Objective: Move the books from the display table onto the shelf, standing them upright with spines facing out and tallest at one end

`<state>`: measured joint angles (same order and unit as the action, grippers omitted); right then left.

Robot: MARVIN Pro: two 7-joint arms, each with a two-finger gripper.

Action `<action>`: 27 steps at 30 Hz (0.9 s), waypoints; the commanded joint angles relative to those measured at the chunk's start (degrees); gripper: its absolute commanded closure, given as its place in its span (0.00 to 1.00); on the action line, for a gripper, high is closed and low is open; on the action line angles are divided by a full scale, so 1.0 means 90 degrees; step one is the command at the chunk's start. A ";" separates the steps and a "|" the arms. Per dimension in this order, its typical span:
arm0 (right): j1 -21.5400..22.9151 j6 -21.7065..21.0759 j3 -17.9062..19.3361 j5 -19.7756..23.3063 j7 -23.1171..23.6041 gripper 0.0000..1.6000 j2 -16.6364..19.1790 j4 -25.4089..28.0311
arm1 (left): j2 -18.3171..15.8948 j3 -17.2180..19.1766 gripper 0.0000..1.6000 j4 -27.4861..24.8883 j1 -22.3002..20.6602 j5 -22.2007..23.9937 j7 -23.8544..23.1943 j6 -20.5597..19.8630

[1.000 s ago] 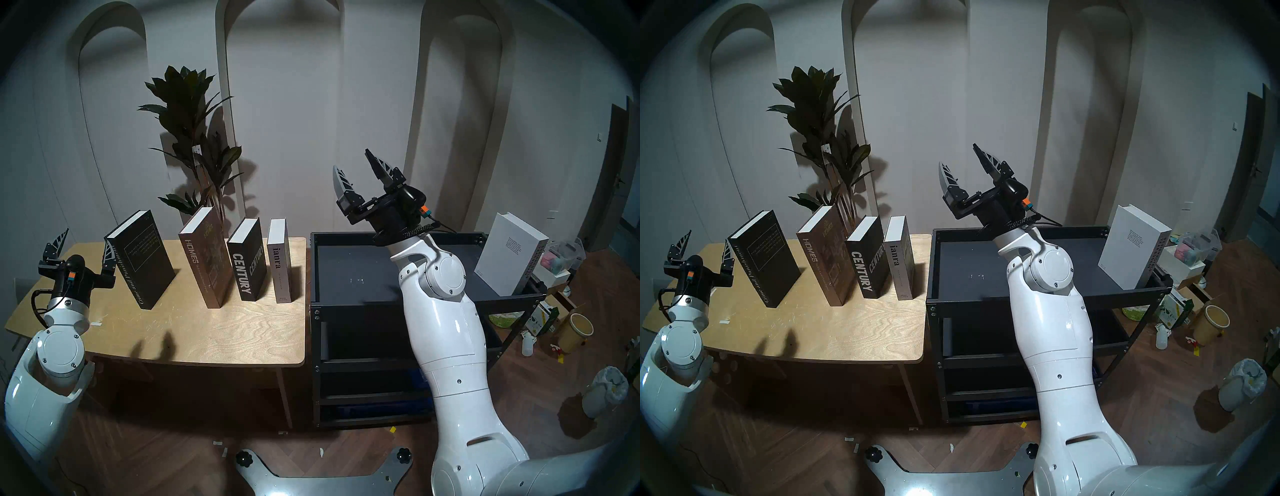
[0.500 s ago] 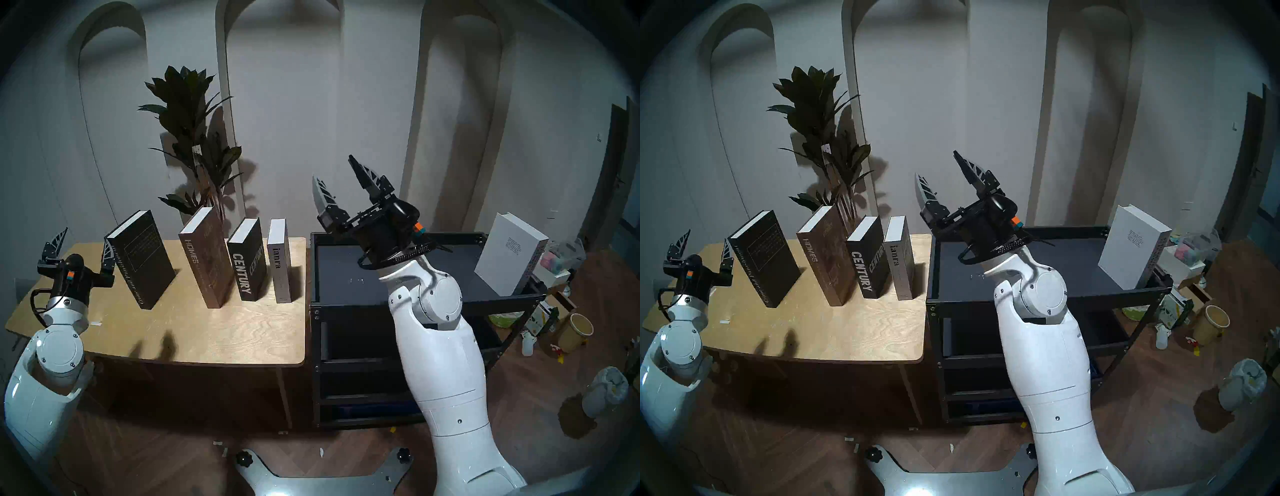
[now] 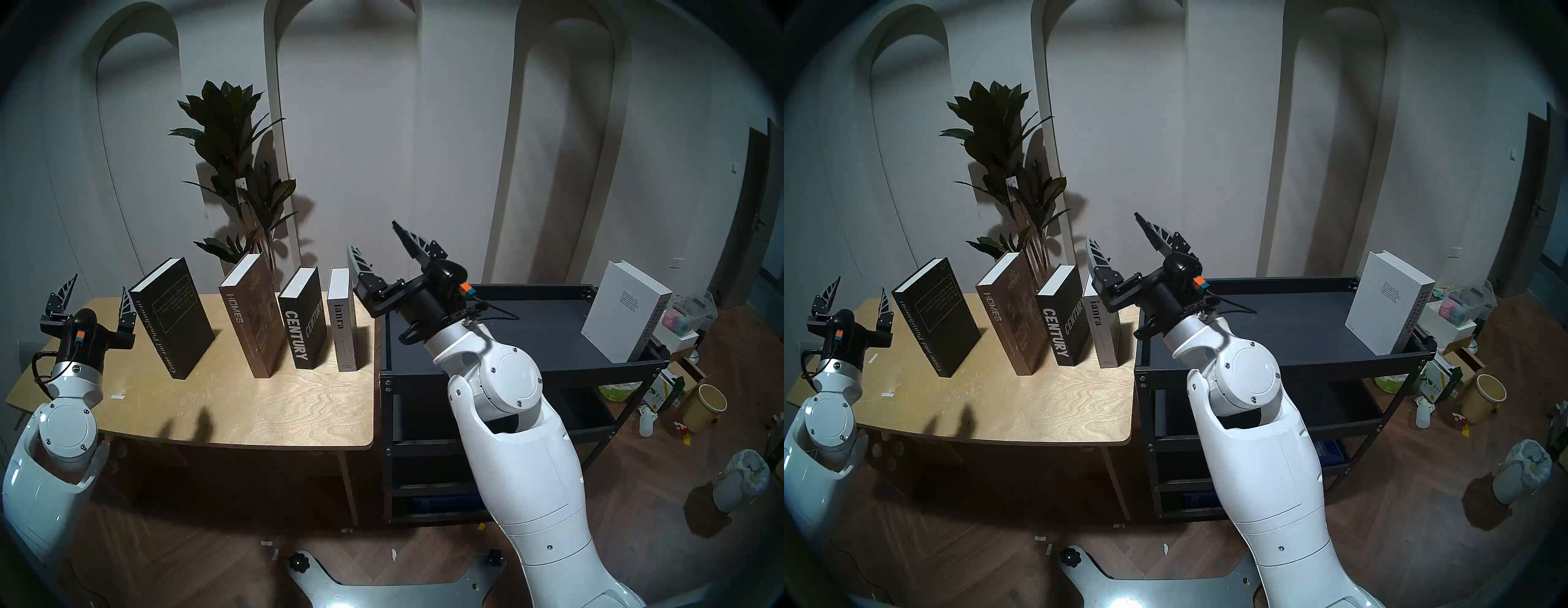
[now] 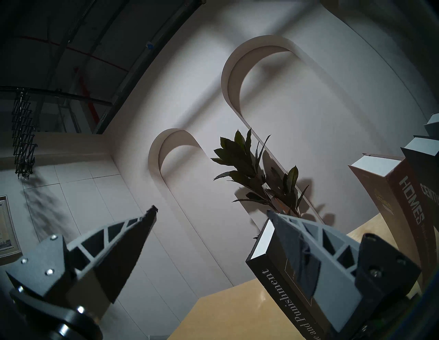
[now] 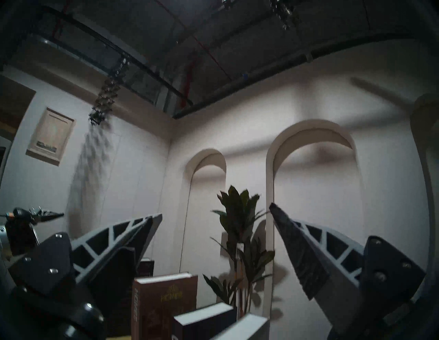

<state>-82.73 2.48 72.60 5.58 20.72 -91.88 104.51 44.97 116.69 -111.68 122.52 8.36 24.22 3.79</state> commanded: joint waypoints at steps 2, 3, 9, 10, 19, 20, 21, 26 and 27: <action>0.0718 -0.0809 -0.0551 -0.0661 -0.0976 0.00 -0.0240 -0.0296 | 0.0006 0.0233 0.00 -0.0129 0.0137 -0.0023 -0.0071 0.0200; 0.0755 -0.0884 -0.0648 -0.0716 -0.1067 0.00 -0.0249 -0.0321 | 0.0007 0.0244 0.00 -0.0131 0.0148 -0.0022 -0.0081 0.0212; 0.0868 -0.1255 -0.1040 -0.0811 -0.1705 0.00 -0.0289 -0.0385 | 0.0015 0.0299 0.00 -0.0143 0.0208 -0.0018 -0.0141 0.0276; 0.0853 -0.1342 -0.1029 -0.0846 -0.1852 0.00 -0.0289 -0.0343 | 0.0018 0.0315 0.00 -0.0145 0.0224 -0.0016 -0.0160 0.0295; 0.0275 -0.1716 -0.0970 -0.0797 -0.2853 0.00 -0.0035 0.0211 | 0.0032 0.0387 0.00 -0.0157 0.0293 -0.0005 -0.0247 0.0377; 0.0275 -0.1716 -0.0970 -0.0797 -0.2853 0.00 -0.0035 0.0211 | 0.0032 0.0387 0.00 -0.0157 0.0293 -0.0005 -0.0247 0.0377; 0.0192 -0.1761 -0.1022 -0.0785 -0.3029 0.00 0.0007 0.0280 | 0.0035 0.0398 0.00 -0.0158 0.0303 -0.0002 -0.0260 0.0391; -0.0067 -0.1911 -0.1271 -0.0660 -0.3610 0.00 0.0189 0.0522 | 0.0046 0.0438 0.00 -0.0165 0.0336 0.0006 -0.0306 0.0437; -0.0124 -0.1937 -0.1347 -0.0563 -0.3893 0.00 0.0242 0.0583 | 0.0050 0.0451 0.00 -0.0167 0.0346 0.0010 -0.0323 0.0452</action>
<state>-80.65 -14.06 62.85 -1.44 -7.36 -91.44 105.59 45.32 119.34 -112.38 125.62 8.21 21.39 6.83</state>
